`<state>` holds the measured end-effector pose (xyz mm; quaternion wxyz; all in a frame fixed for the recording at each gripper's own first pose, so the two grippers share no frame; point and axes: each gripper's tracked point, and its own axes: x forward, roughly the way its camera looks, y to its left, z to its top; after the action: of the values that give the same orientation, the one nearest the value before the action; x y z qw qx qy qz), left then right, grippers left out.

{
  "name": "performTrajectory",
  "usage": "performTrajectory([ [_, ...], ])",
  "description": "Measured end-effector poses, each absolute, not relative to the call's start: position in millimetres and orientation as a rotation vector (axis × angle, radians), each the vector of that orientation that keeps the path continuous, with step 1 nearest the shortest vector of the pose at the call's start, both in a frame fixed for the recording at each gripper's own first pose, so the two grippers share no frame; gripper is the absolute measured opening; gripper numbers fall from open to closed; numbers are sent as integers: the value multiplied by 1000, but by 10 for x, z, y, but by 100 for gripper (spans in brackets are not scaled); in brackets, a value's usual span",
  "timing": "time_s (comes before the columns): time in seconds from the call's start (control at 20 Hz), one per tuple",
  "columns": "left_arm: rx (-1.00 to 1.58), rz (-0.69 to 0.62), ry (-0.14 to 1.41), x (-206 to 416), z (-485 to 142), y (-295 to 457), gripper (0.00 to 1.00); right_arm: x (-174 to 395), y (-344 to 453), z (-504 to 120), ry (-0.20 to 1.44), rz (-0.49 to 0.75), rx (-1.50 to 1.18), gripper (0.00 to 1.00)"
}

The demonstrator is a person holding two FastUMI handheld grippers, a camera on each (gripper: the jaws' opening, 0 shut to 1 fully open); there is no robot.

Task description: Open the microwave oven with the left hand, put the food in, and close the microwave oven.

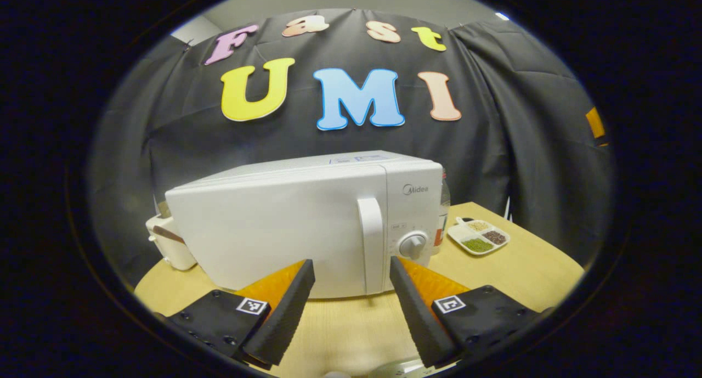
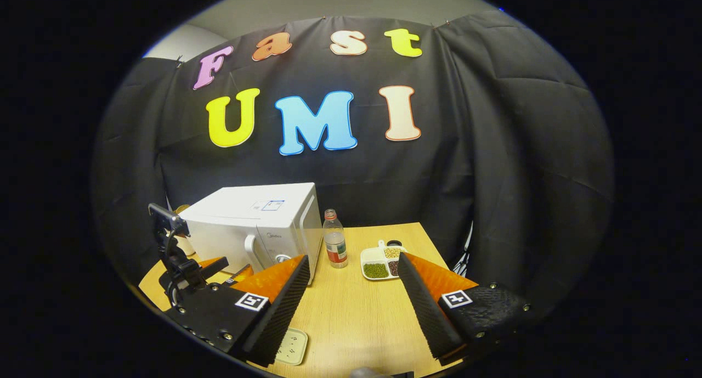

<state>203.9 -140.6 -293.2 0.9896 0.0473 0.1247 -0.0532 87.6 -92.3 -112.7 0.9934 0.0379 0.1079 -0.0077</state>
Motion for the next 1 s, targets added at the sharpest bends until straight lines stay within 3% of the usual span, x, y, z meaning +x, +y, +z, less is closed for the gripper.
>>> performTrajectory([
  [0.45,75,-91,110,1062,-1373,-790,94,510,-668,-728,140,-14,69,99],
  [0.5,75,-80,86,963,-1167,-659,94,479,-632,-678,125,-15,62,94],
  [0.65,48,-53,24,686,-641,-335,94,388,-499,-503,88,-16,65,99],
  [0.7,39,-44,17,602,-523,-224,94,360,-456,-449,76,-17,66,94],
  [0.75,30,-34,9,525,-425,-127,94,327,-415,-395,67,-16,63,98],
  [1.0,30,19,-30,207,-150,291,94,171,-297,-205,20,-18,53,99],
])
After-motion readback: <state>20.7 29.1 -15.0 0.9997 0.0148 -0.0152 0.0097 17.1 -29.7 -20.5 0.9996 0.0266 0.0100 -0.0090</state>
